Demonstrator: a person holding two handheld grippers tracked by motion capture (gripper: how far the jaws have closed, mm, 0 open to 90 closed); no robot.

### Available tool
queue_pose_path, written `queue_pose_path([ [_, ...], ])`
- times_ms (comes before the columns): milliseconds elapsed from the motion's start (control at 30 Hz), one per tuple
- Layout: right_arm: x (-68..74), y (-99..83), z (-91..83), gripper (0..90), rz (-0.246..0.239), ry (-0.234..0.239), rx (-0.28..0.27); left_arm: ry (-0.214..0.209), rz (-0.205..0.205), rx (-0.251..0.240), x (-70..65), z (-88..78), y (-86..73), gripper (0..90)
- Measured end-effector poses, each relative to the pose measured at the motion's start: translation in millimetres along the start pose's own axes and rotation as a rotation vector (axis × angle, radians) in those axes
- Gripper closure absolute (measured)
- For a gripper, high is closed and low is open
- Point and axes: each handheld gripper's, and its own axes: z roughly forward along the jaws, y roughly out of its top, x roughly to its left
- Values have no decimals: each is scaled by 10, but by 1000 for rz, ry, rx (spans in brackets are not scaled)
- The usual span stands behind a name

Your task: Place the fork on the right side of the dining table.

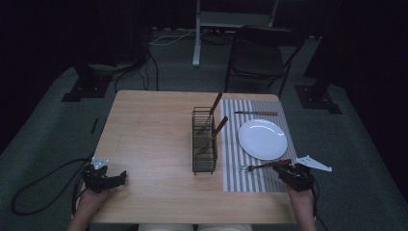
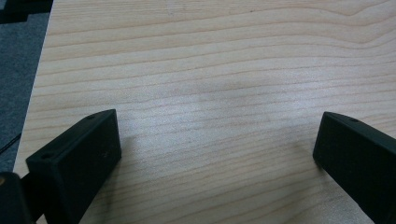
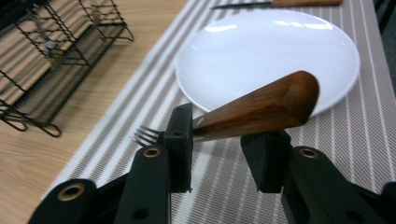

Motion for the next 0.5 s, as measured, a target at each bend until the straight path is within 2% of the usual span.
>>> queue_pose_path([
  [200, -173, -86, 17, 600, 17, -5, 5, 0, 0, 0, 0, 0, 0, 13],
  [267, -227, -126, 23, 585, 22, 8, 2, 0, 0, 0, 0, 0, 0, 12],
  [500, -399, -261, 66, 567, 53, -1, 28, 0, 0, 0, 0, 0, 0, 13],
])
